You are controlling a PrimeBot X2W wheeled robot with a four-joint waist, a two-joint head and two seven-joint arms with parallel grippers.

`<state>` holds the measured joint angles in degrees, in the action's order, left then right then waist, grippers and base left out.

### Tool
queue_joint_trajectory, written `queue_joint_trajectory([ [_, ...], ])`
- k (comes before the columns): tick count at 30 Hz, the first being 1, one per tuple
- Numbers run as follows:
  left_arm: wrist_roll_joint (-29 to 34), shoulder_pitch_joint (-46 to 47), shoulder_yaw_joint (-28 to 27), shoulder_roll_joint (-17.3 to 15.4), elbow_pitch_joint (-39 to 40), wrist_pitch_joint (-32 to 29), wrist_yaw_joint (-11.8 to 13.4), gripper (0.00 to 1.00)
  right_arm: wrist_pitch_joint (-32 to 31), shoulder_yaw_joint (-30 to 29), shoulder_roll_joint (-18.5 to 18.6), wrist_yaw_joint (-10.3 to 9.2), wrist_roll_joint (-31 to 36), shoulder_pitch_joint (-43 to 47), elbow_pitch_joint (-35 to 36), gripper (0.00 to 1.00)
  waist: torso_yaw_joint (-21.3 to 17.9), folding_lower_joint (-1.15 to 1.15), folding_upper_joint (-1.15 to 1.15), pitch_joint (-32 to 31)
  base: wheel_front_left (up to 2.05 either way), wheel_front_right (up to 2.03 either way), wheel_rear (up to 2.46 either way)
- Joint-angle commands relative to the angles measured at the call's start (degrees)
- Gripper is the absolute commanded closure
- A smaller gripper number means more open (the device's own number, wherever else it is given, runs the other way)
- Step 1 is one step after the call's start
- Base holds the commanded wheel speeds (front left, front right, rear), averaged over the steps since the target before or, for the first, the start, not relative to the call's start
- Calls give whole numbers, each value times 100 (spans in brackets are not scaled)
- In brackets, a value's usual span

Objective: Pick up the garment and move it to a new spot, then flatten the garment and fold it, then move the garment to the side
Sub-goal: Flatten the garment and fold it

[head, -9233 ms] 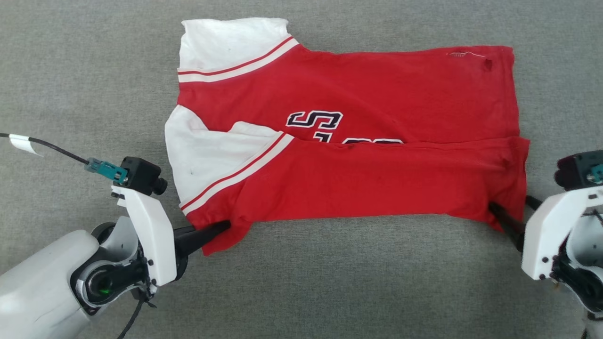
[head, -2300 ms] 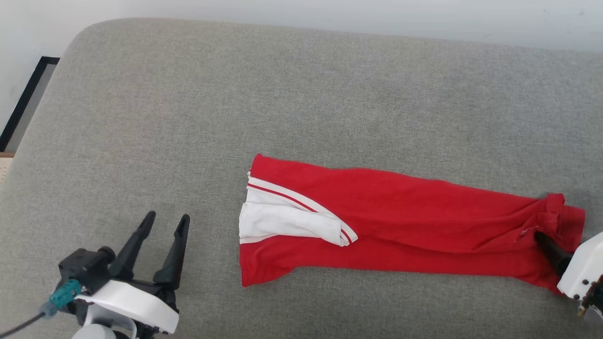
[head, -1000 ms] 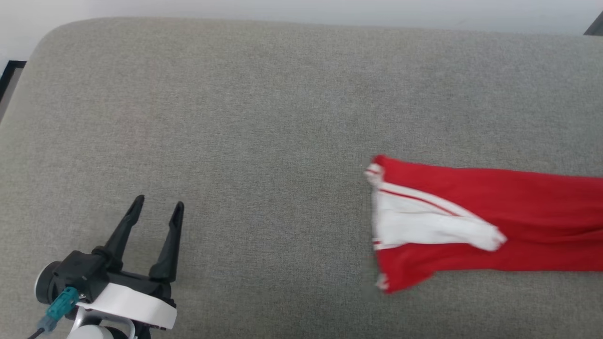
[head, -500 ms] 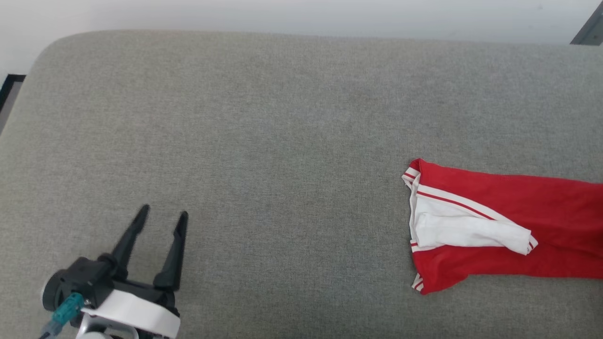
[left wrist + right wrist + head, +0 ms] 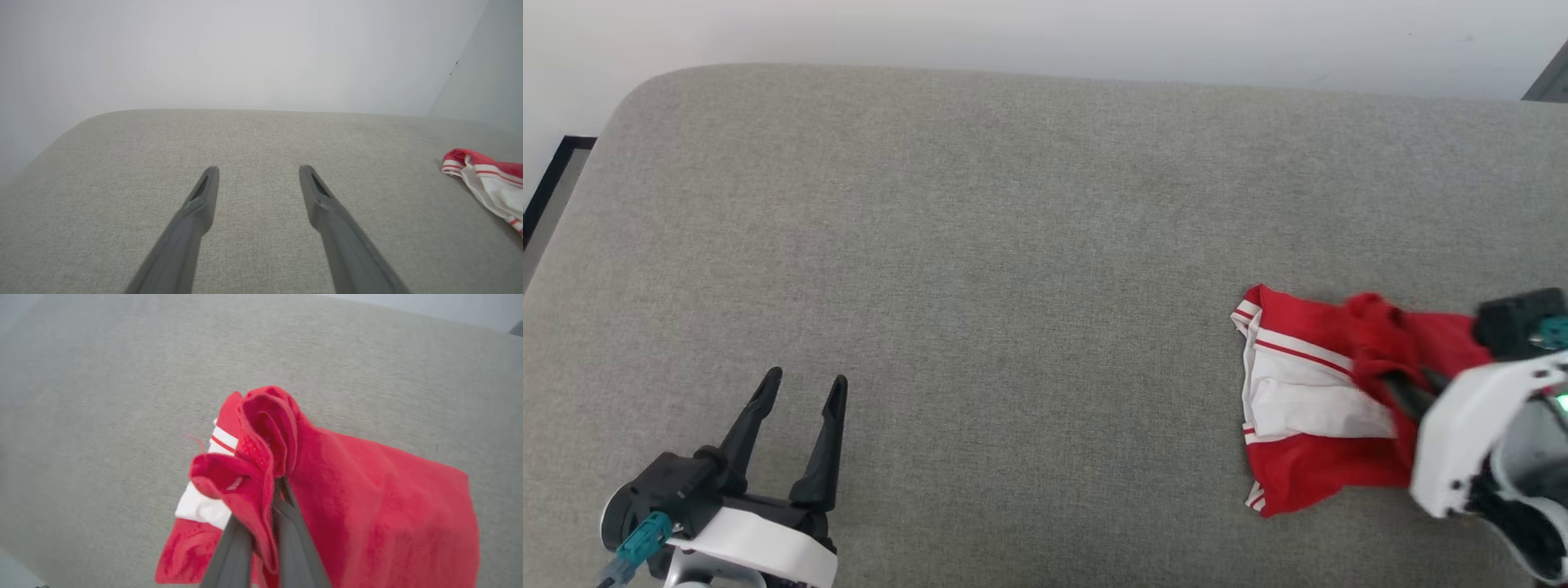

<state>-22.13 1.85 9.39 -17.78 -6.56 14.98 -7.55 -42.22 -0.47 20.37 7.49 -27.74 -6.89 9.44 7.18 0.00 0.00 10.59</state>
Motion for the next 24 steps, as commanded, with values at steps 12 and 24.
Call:
queue_joint_trajectory([
  [12, -116, 285, 66, 148, -73, 26, 14, 0, 390, 1167, -193, 0, 164, -628, -882, 100, 270, 0, 0, 129, 0, 0, 0],
  [24, -121, 249, 71, 113, -228, 27, 14, 0, 1139, 1310, -243, 0, 227, -825, -1619, 0, 235, 0, 0, 80, 0, 0, 0],
])
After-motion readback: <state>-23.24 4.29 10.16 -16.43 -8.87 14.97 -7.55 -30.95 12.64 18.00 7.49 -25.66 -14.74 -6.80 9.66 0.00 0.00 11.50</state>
